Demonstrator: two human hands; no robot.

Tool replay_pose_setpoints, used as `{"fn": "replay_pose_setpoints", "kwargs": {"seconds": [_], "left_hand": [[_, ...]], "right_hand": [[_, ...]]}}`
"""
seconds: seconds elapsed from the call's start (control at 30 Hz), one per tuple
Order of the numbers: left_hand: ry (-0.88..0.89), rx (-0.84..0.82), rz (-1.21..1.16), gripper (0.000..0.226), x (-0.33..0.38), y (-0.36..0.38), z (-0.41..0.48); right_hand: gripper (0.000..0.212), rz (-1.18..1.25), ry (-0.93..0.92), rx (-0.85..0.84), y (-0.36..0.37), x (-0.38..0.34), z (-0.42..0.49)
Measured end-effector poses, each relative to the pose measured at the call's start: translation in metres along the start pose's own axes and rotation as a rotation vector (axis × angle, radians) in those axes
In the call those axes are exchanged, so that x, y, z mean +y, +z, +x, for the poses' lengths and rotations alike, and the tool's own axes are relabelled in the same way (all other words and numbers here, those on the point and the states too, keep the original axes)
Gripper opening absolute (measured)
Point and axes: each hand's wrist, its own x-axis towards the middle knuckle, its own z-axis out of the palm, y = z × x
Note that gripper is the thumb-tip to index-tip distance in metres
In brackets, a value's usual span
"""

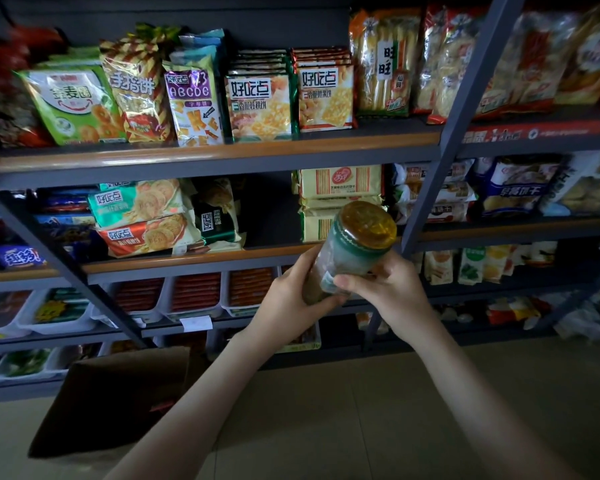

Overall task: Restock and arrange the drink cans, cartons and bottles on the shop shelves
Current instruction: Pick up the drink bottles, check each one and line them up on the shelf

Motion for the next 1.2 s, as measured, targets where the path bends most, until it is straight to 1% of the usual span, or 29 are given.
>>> {"fn": "replay_pose_setpoints", "kwargs": {"seconds": [0.07,0.1,0.13,0.2,0.23,0.27,0.33,0.37,0.43,0.5,0.57,0.63,0.7,0.73,0.77,0.83,0.87,0.9,0.97,1.0,1.07,1.13,1.2], "left_hand": [[-0.012,0.034,-0.026,0.069,-0.001,0.002,0.000],[-0.031,0.050,-0.061,0.069,-0.001,0.004,-0.001],[-0.056,0.066,-0.104,0.069,0.000,0.005,-0.002],[-0.114,0.092,-0.178,0.064,0.002,0.007,-0.004],[-0.139,0.095,-0.214,0.059,0.002,0.008,-0.004],[-0.163,0.091,-0.254,0.053,0.003,0.007,-0.004],[-0.206,0.085,-0.315,0.047,0.005,0.003,-0.002],[-0.215,0.084,-0.317,0.044,0.006,0.001,-0.001],[-0.201,0.082,-0.270,0.040,0.010,-0.003,0.000],[-0.177,0.078,-0.186,0.037,0.016,-0.007,0.000],[-0.194,0.075,-0.134,0.038,0.017,-0.009,-0.001],[-0.232,0.052,-0.121,0.031,0.016,-0.012,0.000],[-0.276,0.000,-0.166,0.024,0.016,-0.014,0.000],[-0.302,-0.032,-0.235,0.022,0.018,-0.015,-0.001],[-0.326,-0.071,-0.312,0.021,0.021,-0.017,-0.001],[-0.367,-0.135,-0.389,0.022,0.024,-0.022,-0.001],[-0.396,-0.156,-0.404,0.024,0.024,-0.026,-0.001],[-0.439,-0.166,-0.432,0.030,0.023,-0.031,-0.001],[-0.540,-0.177,-0.501,0.056,0.018,-0.041,0.000],[-0.561,-0.190,-0.526,0.063,0.016,-0.044,0.000],[-0.532,-0.162,-0.644,0.061,0.014,-0.045,0.000],[-0.466,-0.091,-0.722,0.049,0.017,-0.040,-0.002],[-0.307,-0.073,-0.639,0.037,0.018,-0.034,-0.005]], "right_hand": [[0.054,-0.085,0.007,-0.005,0.001,0.001,0.000],[0.059,-0.123,0.002,-0.002,0.001,0.001,0.000],[0.068,-0.155,-0.017,-0.004,0.002,0.002,0.001],[0.087,-0.290,-0.135,-0.027,0.001,0.003,0.002],[0.089,-0.413,-0.231,-0.038,0.000,0.005,0.003],[0.085,-0.568,-0.345,-0.042,-0.002,0.008,0.004],[0.068,-0.892,-0.564,-0.036,-0.008,0.017,0.004],[0.062,-1.004,-0.638,-0.041,-0.009,0.021,0.004],[0.060,-1.107,-0.718,-0.097,-0.008,0.027,0.002],[0.057,-1.117,-0.763,-0.167,-0.007,0.026,0.001],[0.060,-1.118,-0.780,-0.248,-0.009,0.025,0.001],[0.073,-1.144,-0.773,-0.317,-0.012,0.024,0.004],[0.088,-1.194,-0.753,-0.334,-0.014,0.023,0.007],[0.086,-1.200,-0.743,-0.325,-0.014,0.022,0.009],[0.080,-1.190,-0.738,-0.319,-0.013,0.022,0.010],[0.066,-1.167,-0.751,-0.300,-0.013,0.024,0.013],[0.062,-1.157,-0.744,-0.288,-0.013,0.025,0.014],[0.061,-1.132,-0.725,-0.269,-0.013,0.025,0.014],[0.062,-1.007,-0.627,-0.237,-0.014,0.028,0.014],[0.060,-0.907,-0.550,-0.218,-0.014,0.027,0.013],[0.058,-0.739,-0.420,-0.159,-0.013,0.023,0.012],[0.063,-0.621,-0.356,-0.086,-0.009,0.014,0.012],[0.062,-0.519,-0.309,-0.024,-0.006,0.006,0.013]]}}
